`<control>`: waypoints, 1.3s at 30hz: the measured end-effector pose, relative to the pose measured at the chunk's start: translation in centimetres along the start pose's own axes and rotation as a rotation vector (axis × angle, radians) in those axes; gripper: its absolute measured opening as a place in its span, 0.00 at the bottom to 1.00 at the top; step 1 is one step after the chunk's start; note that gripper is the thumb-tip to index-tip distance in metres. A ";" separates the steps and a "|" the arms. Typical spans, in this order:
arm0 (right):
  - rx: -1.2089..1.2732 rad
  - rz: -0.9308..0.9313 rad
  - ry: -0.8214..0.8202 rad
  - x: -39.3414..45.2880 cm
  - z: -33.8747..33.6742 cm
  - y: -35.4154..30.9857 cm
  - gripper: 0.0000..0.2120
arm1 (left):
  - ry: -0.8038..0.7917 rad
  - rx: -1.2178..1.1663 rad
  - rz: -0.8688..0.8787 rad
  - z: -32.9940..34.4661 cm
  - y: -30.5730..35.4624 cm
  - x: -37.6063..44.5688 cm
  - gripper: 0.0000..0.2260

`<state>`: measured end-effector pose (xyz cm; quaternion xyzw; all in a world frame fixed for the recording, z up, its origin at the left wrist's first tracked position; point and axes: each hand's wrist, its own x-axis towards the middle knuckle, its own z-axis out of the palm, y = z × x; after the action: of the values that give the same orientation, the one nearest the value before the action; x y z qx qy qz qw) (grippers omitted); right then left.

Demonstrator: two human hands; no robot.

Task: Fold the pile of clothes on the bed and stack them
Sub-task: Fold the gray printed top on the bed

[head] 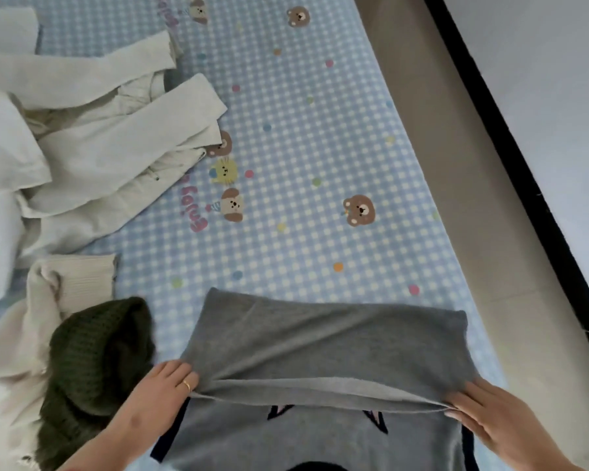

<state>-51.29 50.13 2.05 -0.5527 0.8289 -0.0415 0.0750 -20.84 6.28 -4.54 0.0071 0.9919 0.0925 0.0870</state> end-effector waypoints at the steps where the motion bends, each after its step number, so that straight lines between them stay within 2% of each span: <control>1: -0.005 -0.003 -0.006 -1.1 0.4 -0.7 0.22 | 0.007 -0.005 0.002 0.8 0.5 -1.2 0.11; 3: -0.019 0.007 -0.045 -3.3 0.9 -2.4 0.24 | 0.038 -0.014 0.010 1.7 1.7 -3.4 0.13; 6: 0.019 0.028 -0.102 -5.4 0.7 -4.4 0.15 | 0.103 -0.007 0.008 2.4 3.1 -5.6 0.14; 8: 0.012 0.040 -0.117 -6.8 0.7 -5.6 0.14 | 0.130 -0.005 -0.007 2.9 3.9 -6.8 0.14; 12: 0.013 0.090 -0.214 -9.2 0.6 -6.9 0.16 | 0.116 -0.001 -0.035 3.5 4.9 -8.1 0.13; 15: 0.008 0.119 -0.245 -10.2 0.2 -7.6 0.10 | 0.117 0.010 -0.057 3.2 5.3 -8.4 0.12; 18: -0.007 0.165 -0.300 -11.7 0.3 -8.3 0.28 | 0.136 0.010 -0.051 3.2 5.4 -8.8 0.11; 21: 0.014 0.221 -0.328 -13.2 0.6 -8.7 0.30 | 0.158 0.007 -0.040 3.7 5.6 -10.0 0.11; 22: 0.038 0.213 -0.333 -13.5 0.5 -9.1 0.27 | 0.152 0.019 -0.034 3.9 5.7 -10.5 0.12; 24: 0.042 0.176 -0.335 -14.1 0.8 -9.5 0.11 | 0.116 0.036 -0.036 4.5 6.0 -11.4 0.13; 25: 0.025 0.167 -0.329 -14.2 1.1 -9.6 0.08 | 0.102 0.030 -0.053 4.8 6.4 -11.8 0.13; 27: 0.050 0.195 -0.300 -13.3 1.7 -10.4 0.20 | 0.081 -0.037 -0.159 5.3 7.2 -12.5 0.15; 29: 0.123 0.303 -0.237 -9.7 1.9 -11.9 0.27 | 0.117 -0.193 -0.399 5.5 8.1 -12.8 0.17; 30: 0.158 0.343 -0.200 -6.9 2.2 -12.9 0.28 | 0.148 -0.285 -0.561 5.5 8.5 -12.7 0.15; 32: 0.239 0.361 -0.167 0.2 3.2 -15.6 0.24 | 0.173 -0.443 -0.864 5.4 9.6 -11.8 0.13; 35: 0.300 0.221 -0.174 12.4 5.6 -20.4 0.19 | 0.072 -0.660 -1.175 4.9 10.6 -9.9 0.24; 37: 0.287 0.127 -0.209 19.2 7.2 -23.2 0.21 | 0.029 -0.673 -1.251 4.9 10.8 -8.9 0.24; 39: 0.261 0.040 -0.312 24.0 8.5 -25.1 0.27 | 0.029 -0.714 -1.313 5.0 10.4 -8.3 0.20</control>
<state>-36.02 18.41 -4.38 -0.5215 0.8058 -0.0609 0.2740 -11.77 17.16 -6.04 -0.6164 0.7028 0.3382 0.1084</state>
